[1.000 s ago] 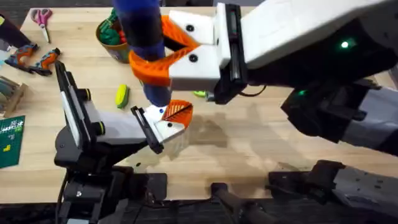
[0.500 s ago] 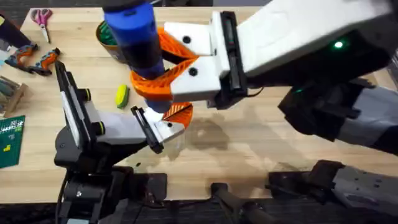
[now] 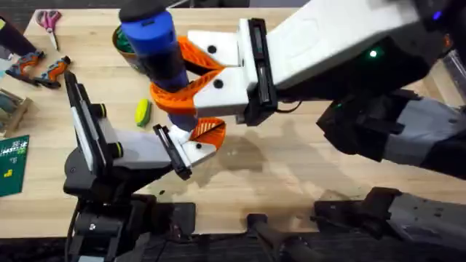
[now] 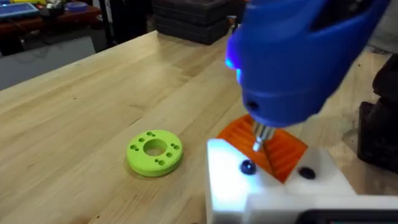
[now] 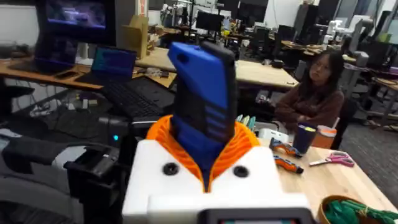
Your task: Pick up the gripper from the table and insert it into the empty holder that is missing its gripper. Then pick up a screw, insert it into the mounting hole, and use the screwdriver to tighten it. Finally, clean up the table by picking up the vegetable and placing it into the bucket.
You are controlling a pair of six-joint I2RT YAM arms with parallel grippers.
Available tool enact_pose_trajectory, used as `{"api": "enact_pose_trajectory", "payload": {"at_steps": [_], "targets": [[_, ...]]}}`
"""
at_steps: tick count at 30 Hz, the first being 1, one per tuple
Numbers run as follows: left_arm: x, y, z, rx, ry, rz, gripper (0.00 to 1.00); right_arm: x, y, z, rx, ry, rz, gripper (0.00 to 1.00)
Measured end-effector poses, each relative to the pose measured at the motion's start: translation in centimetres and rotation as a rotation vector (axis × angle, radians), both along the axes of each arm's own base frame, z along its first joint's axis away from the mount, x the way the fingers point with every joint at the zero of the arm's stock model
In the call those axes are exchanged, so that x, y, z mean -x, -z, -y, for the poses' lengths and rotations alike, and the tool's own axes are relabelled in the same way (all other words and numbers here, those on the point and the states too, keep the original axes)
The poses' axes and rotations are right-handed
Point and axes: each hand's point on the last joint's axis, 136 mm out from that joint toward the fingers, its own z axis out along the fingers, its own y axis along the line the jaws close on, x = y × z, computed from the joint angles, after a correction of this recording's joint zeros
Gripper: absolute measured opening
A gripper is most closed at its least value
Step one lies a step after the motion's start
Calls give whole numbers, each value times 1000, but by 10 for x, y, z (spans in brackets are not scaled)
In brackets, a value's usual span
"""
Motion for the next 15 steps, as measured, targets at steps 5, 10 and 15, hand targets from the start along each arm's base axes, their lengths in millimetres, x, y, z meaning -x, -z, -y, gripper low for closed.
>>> {"api": "enact_pose_trajectory", "payload": {"at_steps": [5,10,15], "targets": [[0,0,0,0,0,0,4,-1,0,0,-2,8,-2,26],[0,0,0,0,0,0,4,-2,0,0,1,8,-5,26],[0,0,0,0,0,0,4,-3,0,0,0,16,-7,26]]}}
